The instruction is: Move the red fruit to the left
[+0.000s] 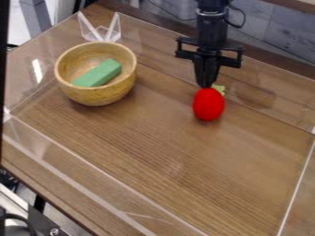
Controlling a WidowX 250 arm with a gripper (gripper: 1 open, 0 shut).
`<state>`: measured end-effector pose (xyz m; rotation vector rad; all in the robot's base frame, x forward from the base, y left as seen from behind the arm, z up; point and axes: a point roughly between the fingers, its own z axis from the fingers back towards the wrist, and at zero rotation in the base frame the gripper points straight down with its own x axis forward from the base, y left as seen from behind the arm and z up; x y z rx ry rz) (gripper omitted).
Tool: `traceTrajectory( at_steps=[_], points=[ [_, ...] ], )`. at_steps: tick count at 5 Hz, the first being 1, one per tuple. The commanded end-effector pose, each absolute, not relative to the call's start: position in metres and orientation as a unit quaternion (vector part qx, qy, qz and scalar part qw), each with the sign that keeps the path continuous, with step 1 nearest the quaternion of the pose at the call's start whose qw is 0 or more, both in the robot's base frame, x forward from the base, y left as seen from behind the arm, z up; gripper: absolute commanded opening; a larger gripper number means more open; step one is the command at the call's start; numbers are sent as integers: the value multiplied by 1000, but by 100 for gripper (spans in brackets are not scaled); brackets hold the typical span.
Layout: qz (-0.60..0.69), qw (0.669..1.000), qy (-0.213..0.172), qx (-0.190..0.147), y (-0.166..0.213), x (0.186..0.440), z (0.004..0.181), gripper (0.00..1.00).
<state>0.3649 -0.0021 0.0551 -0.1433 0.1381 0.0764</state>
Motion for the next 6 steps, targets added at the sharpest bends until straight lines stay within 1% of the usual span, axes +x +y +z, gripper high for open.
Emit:
traceTrajectory(
  at_steps=[1, 2, 5, 6],
  points=[
    [37, 996, 39, -76, 3, 374, 73, 0],
    [36, 996, 41, -77, 3, 374, 72, 0],
    [36, 994, 29, -101, 12, 365, 111, 0],
    [33, 994, 33, -103, 9, 361, 110, 100]
  ],
)
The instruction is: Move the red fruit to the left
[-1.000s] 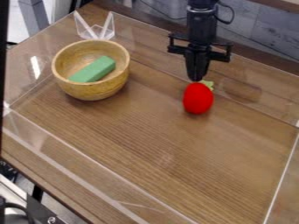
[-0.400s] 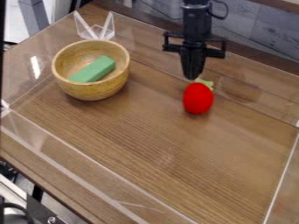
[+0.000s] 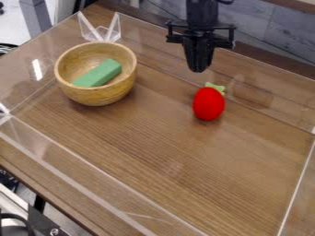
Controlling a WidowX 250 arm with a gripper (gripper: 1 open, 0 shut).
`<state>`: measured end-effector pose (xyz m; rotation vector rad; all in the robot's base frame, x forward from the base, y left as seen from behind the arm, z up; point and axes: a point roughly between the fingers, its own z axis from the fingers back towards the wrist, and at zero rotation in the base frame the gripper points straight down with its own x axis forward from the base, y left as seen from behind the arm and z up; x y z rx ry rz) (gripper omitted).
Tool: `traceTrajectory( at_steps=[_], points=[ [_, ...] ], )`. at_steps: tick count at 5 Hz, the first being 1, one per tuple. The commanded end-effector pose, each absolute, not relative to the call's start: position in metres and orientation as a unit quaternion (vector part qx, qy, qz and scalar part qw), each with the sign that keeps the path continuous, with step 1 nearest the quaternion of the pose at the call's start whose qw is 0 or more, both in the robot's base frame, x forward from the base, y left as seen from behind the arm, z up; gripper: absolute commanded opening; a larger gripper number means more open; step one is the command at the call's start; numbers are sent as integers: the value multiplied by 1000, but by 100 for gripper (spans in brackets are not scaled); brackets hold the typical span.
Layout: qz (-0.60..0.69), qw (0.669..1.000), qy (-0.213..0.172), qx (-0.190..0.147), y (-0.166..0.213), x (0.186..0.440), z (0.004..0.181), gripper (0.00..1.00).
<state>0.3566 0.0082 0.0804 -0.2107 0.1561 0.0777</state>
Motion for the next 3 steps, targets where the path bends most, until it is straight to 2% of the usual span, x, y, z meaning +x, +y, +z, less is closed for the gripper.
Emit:
traceTrajectory(
  at_steps=[1, 3],
  points=[
    [30, 994, 40, -100, 5, 358, 98, 100],
    [30, 994, 53, -94, -1, 356, 75, 100]
  ],
)
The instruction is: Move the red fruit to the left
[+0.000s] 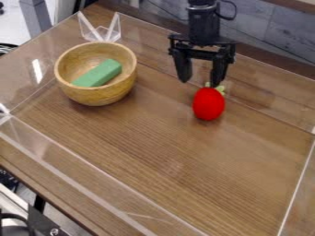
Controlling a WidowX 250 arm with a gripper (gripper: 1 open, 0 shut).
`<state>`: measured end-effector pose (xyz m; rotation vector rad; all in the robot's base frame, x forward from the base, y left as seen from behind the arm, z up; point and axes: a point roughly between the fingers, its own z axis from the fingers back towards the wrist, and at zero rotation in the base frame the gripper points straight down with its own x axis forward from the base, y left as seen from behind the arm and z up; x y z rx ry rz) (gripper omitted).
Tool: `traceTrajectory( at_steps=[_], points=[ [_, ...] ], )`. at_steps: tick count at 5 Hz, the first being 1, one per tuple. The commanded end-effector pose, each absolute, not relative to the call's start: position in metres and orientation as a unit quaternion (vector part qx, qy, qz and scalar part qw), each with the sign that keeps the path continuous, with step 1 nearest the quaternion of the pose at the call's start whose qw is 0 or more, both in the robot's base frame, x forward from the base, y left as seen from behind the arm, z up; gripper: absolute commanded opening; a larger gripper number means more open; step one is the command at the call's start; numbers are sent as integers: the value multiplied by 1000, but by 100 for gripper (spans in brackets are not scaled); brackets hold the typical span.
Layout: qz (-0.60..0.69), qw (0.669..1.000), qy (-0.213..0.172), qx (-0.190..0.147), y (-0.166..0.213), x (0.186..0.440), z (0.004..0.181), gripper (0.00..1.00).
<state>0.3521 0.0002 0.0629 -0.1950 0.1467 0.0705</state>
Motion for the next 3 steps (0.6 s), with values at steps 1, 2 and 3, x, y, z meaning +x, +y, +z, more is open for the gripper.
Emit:
traceTrajectory(
  at_steps=[1, 2, 3],
  points=[
    [30, 994, 60, -91, -4, 354, 64, 100],
    [32, 994, 63, -89, -5, 354, 58, 0],
    [32, 993, 64, -90, -4, 353, 57, 0]
  ],
)
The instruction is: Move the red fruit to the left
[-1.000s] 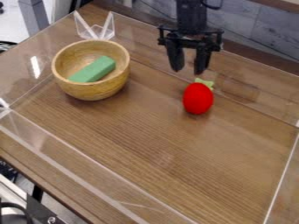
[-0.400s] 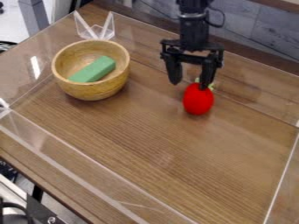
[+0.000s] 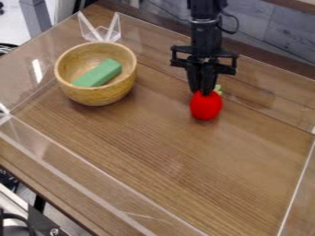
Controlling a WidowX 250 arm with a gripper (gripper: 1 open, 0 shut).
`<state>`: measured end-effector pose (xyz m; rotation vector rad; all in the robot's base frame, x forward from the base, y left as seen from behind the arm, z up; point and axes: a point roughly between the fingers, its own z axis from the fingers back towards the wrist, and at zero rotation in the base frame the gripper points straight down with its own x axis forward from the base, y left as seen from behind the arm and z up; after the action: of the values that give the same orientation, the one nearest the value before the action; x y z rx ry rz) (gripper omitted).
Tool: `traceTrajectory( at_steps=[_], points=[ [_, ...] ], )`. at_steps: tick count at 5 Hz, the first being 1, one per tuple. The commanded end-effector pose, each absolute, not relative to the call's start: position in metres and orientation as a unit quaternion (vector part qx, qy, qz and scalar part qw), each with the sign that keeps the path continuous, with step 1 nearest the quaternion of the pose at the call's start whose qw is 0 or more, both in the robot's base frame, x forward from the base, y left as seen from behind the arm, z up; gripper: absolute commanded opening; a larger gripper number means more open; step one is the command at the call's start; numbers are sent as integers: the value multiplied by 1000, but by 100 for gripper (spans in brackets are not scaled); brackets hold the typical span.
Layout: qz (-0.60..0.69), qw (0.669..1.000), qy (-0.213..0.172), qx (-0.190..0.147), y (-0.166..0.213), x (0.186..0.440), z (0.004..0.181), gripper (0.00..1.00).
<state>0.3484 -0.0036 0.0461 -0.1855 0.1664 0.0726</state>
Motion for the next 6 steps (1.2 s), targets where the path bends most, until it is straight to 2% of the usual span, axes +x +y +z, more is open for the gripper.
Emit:
traceTrajectory(
  at_steps=[1, 2, 4, 5, 6],
  points=[
    [34, 992, 50, -106, 1, 351, 83, 0],
    [36, 991, 34, -122, 9, 348, 111, 0],
    [50, 989, -2, -141, 46, 335, 168, 0],
    [68, 988, -9, -137, 74, 327, 179, 0],
    [97, 987, -10, -127, 104, 321, 178, 0]
  ],
)
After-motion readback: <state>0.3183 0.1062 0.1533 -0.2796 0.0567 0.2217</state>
